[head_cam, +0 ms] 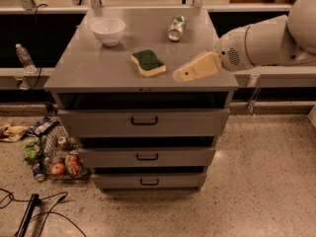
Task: Place sponge into white bowl
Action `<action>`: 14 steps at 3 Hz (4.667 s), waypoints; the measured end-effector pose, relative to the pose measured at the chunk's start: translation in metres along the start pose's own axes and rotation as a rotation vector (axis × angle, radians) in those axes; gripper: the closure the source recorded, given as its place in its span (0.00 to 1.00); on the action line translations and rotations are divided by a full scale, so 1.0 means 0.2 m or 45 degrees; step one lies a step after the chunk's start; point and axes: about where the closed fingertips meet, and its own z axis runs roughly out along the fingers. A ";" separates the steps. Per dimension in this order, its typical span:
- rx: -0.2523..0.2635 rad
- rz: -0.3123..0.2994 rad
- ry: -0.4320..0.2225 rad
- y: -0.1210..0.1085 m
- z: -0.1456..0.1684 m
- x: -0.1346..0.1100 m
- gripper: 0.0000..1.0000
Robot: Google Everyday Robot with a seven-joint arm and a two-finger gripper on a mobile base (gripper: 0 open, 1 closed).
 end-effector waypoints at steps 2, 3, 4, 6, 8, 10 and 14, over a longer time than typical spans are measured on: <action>-0.022 0.011 -0.231 -0.02 0.27 -0.18 0.00; -0.060 -0.002 -0.305 -0.02 0.47 -0.22 0.00; -0.074 -0.022 -0.310 -0.01 0.58 -0.21 0.00; -0.013 -0.168 -0.266 -0.04 0.81 -0.14 0.00; 0.060 -0.084 -0.264 -0.22 0.90 -0.04 0.00; -0.024 -0.069 -0.275 -0.17 0.98 -0.05 0.18; -0.051 -0.132 -0.348 -0.21 1.04 -0.53 1.00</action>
Offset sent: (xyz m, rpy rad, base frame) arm 0.0786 0.0696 0.0023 0.2364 -0.1871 0.0308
